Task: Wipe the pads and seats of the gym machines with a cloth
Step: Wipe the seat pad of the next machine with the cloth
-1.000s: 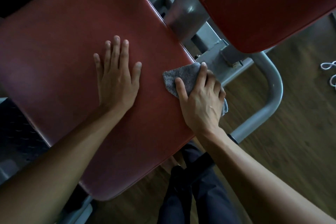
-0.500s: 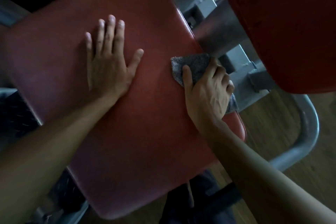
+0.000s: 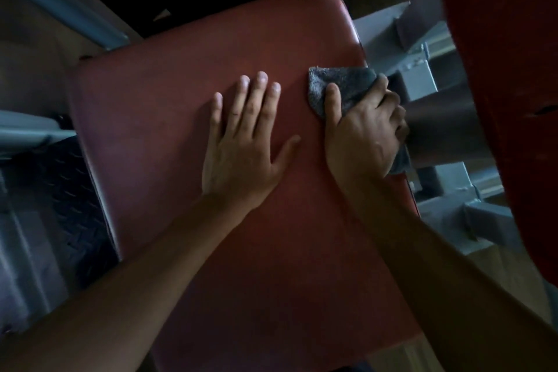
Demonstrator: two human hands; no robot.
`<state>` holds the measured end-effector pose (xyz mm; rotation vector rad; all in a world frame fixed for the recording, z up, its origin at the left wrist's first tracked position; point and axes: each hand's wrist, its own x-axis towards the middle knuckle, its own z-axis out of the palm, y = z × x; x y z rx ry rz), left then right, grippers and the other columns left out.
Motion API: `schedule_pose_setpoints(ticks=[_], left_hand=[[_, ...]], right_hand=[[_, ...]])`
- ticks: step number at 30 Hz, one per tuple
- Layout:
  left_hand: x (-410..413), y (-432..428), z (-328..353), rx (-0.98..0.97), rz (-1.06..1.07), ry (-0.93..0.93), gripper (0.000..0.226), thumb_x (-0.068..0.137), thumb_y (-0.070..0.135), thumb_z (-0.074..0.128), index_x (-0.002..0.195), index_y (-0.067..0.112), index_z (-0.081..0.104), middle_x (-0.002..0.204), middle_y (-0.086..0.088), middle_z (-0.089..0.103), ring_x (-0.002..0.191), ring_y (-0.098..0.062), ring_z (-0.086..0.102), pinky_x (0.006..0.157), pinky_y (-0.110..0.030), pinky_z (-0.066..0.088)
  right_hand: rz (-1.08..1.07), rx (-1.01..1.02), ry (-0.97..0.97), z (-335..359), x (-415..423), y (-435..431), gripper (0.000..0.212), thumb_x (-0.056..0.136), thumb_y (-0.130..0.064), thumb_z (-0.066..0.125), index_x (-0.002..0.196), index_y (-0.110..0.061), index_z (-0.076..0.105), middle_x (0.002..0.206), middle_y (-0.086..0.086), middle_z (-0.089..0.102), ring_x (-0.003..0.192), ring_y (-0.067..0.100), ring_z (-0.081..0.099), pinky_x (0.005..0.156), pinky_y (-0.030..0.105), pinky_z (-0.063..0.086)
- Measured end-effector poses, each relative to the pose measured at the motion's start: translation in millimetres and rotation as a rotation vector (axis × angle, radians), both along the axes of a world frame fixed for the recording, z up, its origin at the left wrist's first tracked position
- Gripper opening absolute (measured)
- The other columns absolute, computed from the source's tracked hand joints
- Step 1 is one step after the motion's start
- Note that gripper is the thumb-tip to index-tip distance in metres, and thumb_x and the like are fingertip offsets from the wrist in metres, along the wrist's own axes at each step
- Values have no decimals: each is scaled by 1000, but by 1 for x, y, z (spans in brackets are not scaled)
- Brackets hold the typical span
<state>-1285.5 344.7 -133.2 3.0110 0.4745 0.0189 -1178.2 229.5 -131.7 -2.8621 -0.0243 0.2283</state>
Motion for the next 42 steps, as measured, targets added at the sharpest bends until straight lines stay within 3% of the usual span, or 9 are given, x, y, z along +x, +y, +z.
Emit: schedule_pose_setpoints(ticks=[13,18,21,25,28,30,33,38,42], left_hand=[[2,2,3,-52,0,35,72,102,58,34,158,14,22,166,-6,15,154,-22,9,124,-51,8],[22,4,10,-175,153,-251,45,101,34,46,140,14,55,146,-5,52,138,-23,44,114,-46,31],[68,3,19,-219,252,-449,38,99,21,45,131,8,62,134,-9,61,127,-26,53,109,-40,35],[143,-10,19,-356,156,-531,36,93,12,48,120,-1,67,125,-17,65,121,-33,59,108,-42,42],[184,-21,10,-352,150,-277,52,97,28,34,134,-1,57,143,-18,54,138,-32,45,118,-43,27],[194,-22,-4,-172,173,-85,61,100,40,30,143,1,48,151,-17,46,144,-29,37,121,-43,18],[193,-15,-15,53,145,-29,69,97,49,25,138,2,54,141,-15,57,135,-29,49,117,-42,30],[194,11,-9,33,76,-87,66,91,55,32,117,3,65,109,-14,68,103,-30,63,96,-40,43],[184,38,-2,1,7,-84,63,93,58,31,105,8,67,100,-13,70,93,-31,65,86,-41,46]], right_hand=[[102,152,22,1,93,80,65,95,-62,30,135,-13,43,133,11,51,126,30,46,103,46,35],[267,76,40,4,81,78,77,99,-61,25,155,-10,15,160,13,22,147,28,21,118,46,14],[350,302,141,15,79,64,69,102,-53,26,155,-11,20,164,10,12,151,24,6,123,44,4],[-66,924,199,24,96,33,42,98,-35,40,129,-16,61,131,1,61,124,13,54,110,37,38],[-227,998,340,22,98,11,29,100,-33,44,106,-24,71,102,-3,74,99,12,68,95,43,52],[-246,1039,422,22,98,4,32,103,-31,43,101,-22,73,97,-1,75,94,11,71,87,33,55],[-134,920,383,23,90,3,34,104,-32,39,101,-22,71,94,-5,73,89,4,67,80,22,50],[141,700,286,16,76,2,36,104,-32,38,135,-25,55,128,-4,63,117,8,56,95,24,41],[285,433,110,17,58,8,53,101,-38,44,150,-18,36,155,4,35,141,21,33,116,41,28]])
